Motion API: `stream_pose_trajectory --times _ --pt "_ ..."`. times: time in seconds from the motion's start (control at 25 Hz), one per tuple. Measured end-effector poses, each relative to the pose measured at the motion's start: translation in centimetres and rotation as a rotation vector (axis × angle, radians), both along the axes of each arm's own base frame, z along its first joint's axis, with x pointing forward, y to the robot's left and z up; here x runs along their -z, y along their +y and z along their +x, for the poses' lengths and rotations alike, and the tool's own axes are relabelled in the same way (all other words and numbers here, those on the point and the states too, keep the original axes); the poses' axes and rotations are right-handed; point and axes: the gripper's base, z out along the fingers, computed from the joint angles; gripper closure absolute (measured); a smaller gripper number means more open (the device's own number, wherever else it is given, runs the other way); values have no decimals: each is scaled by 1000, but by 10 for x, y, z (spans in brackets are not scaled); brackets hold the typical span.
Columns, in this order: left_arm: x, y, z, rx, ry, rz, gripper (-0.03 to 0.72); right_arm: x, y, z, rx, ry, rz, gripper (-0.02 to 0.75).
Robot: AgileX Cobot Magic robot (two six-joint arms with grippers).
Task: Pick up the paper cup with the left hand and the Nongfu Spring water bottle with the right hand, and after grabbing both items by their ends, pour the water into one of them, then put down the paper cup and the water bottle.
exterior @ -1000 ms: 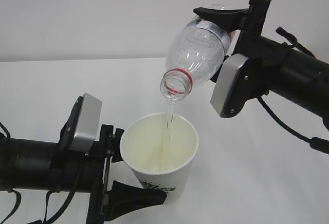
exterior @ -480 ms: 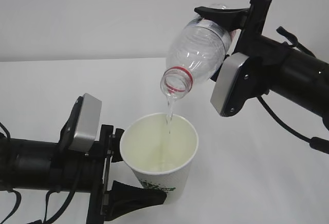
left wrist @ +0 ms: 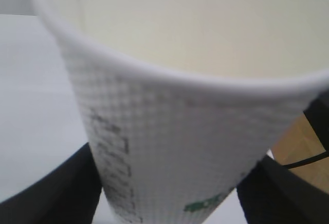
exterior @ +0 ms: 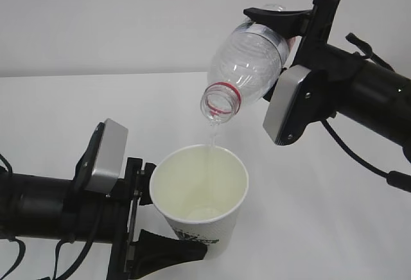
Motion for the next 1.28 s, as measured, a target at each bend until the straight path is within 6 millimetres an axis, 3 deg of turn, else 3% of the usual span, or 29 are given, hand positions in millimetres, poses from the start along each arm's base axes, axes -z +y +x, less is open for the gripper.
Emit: stream_pose_trajectory --times 1.28 --pt "0 0 0 2 0 1 133 0 0 0 7 -2 1 244"
